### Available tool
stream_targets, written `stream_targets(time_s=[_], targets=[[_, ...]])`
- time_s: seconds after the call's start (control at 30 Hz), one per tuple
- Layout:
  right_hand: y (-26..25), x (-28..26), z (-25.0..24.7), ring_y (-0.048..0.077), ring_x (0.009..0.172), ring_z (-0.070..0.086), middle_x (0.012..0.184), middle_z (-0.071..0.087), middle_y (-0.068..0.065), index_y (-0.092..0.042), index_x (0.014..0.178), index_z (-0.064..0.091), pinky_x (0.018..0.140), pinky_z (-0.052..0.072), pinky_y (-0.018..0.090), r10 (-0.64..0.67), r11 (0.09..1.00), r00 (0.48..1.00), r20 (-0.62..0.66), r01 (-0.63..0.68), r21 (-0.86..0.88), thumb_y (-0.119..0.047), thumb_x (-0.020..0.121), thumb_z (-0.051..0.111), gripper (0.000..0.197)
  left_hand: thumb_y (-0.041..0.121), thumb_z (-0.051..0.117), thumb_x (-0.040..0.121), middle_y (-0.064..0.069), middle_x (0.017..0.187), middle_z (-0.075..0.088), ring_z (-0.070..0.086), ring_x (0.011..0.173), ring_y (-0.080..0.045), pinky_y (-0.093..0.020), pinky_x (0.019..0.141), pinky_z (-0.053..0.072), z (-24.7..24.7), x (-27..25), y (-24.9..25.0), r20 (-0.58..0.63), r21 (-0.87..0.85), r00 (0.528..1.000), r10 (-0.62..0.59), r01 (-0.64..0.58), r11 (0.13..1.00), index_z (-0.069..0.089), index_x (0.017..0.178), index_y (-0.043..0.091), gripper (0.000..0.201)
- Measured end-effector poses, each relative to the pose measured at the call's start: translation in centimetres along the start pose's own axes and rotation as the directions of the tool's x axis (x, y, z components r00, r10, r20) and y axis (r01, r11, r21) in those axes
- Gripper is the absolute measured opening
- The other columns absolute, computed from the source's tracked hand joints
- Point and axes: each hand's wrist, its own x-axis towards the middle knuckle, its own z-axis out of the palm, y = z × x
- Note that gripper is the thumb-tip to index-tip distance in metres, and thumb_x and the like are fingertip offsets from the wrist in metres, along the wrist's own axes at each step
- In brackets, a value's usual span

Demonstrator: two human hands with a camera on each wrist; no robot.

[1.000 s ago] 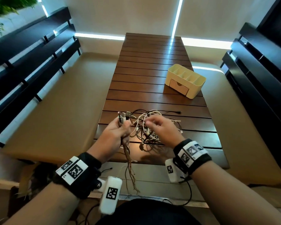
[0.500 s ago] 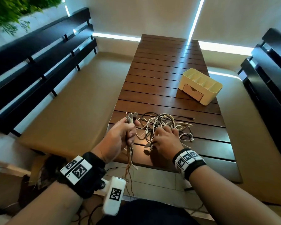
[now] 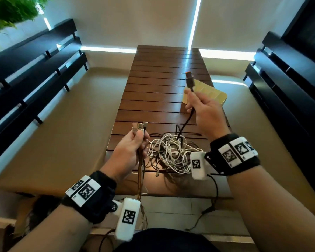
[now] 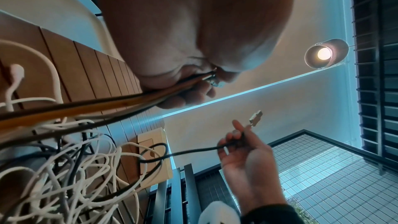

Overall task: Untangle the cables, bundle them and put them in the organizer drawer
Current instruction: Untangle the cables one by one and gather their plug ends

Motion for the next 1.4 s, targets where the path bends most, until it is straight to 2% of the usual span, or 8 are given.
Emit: stream_targets(time_s=[0.13, 0.33, 0.53, 0.77, 0.9, 1.03, 1.17, 1.4], targets=[[1.1, -1.3, 0.1, 0.011, 0.08, 0.06, 0.09, 0.069, 0.016, -0.027, 0.084, 0.07, 0.076, 0.052, 0.029, 0.093, 0.993, 0.996, 0.007, -0.094, 0.065, -0.017, 0.102, 0.05, 0.029, 0.025, 0.033, 0.107, 0.001, 0.067, 0.048, 0.049, 0.059, -0.013, -0.022, 0.057, 0.048, 0.9, 1.1, -0.3, 0.008, 0.01, 1.0, 0.008, -0.008, 1.0, 0.052, 0.095, 0.009, 0.027], [4.9, -5.8, 2.7, 0.02, 0.084, 0.07, 0.086, 0.075, 0.005, -0.022, 0.097, 0.071, 0.083, 0.056, 0.037, 0.227, 0.971, 0.966, 0.125, -0.234, 0.05, -0.016, 0.1, 0.057, 0.016, 0.025, 0.038, 0.107, 0.005, 0.067, 0.046, 0.044, 0.058, -0.008, -0.023, 0.059, 0.042, 2.3, 2.7, -1.2, -0.107, 0.253, 0.986, 0.128, -0.098, 0.963, 0.053, 0.1, 0.016, 0.019], [5.3, -7.5, 4.2, 0.007, 0.076, 0.072, 0.08, 0.075, -0.003, -0.014, 0.099, 0.074, 0.072, 0.053, 0.018, 0.133, 0.991, 0.963, 0.234, -0.136, -0.002, -0.012, 0.098, 0.06, 0.014, 0.024, 0.039, 0.107, 0.002, 0.076, 0.05, 0.049, 0.064, -0.009, -0.022, 0.057, 0.048, 3.2, 3.5, -1.7, -0.113, 0.234, 0.985, 0.13, -0.101, 0.967, 0.054, 0.101, 0.018, 0.017], [5.2, -7.5, 4.3, 0.006, 0.068, 0.07, 0.077, 0.073, -0.001, -0.007, 0.101, 0.075, 0.065, 0.055, 0.017, -0.015, 0.998, 0.978, 0.206, 0.027, -0.056, -0.008, 0.096, 0.062, 0.014, 0.051, 0.054, 0.087, -0.002, 0.094, 0.058, 0.058, 0.088, -0.021, -0.049, 0.087, 0.053, 3.2, 3.8, -1.9, -0.075, 0.243, 0.991, 0.111, -0.09, 0.966, 0.055, 0.108, 0.025, 0.033], [5.8, -7.0, 4.6, 0.013, 0.056, 0.065, 0.067, 0.071, 0.003, -0.006, 0.09, 0.075, 0.053, 0.053, 0.027, -0.088, 0.984, 0.976, 0.197, 0.115, -0.134, -0.007, 0.095, 0.059, 0.017, 0.037, 0.062, 0.087, -0.008, 0.095, 0.059, 0.061, 0.089, -0.022, -0.049, 0.089, 0.055, 3.1, 4.1, -1.9, -0.049, 0.272, 0.993, 0.105, -0.088, 0.958, 0.055, 0.103, 0.02, 0.025], [6.0, -6.6, 4.7, 0.011, 0.065, 0.07, 0.074, 0.073, 0.001, -0.008, 0.093, 0.076, 0.061, 0.058, 0.024, -0.1, 0.984, 0.974, 0.204, 0.127, -0.121, -0.006, 0.094, 0.062, 0.014, 0.014, 0.055, 0.1, -0.008, 0.09, 0.061, 0.061, 0.088, -0.025, -0.056, 0.094, 0.052, 3.0, 4.4, -1.6, -0.058, 0.261, 0.992, 0.113, -0.094, 0.961, 0.057, 0.096, 0.013, 0.005], [6.3, -6.3, 4.8, 0.009, 0.076, 0.072, 0.082, 0.074, -0.002, -0.009, 0.102, 0.071, 0.07, 0.058, 0.023, -0.026, 1.0, 0.972, 0.233, 0.028, -0.005, -0.01, 0.096, 0.063, 0.01, 0.04, 0.057, 0.092, -0.004, 0.082, 0.058, 0.058, 0.082, -0.028, -0.063, 0.09, 0.05, 2.9, 4.3, -0.7, -0.073, 0.184, 0.991, 0.109, -0.094, 0.978, 0.059, 0.092, 0.021, 0.019], [10.5, -6.7, 3.9, 0.007, 0.08, 0.063, 0.084, 0.069, -0.004, -0.021, 0.086, 0.065, 0.073, 0.049, 0.024, 0.118, 0.971, 0.902, 0.415, -0.018, -0.237, -0.026, 0.104, 0.049, 0.025, 0.031, 0.043, 0.101, 0.001, 0.073, 0.062, 0.067, 0.08, -0.023, -0.04, 0.08, 0.057, 1.9, 5.5, 1.8, -0.136, -0.06, 0.972, 0.19, -0.199, 0.978, 0.052, 0.095, 0.013, 0.02]])
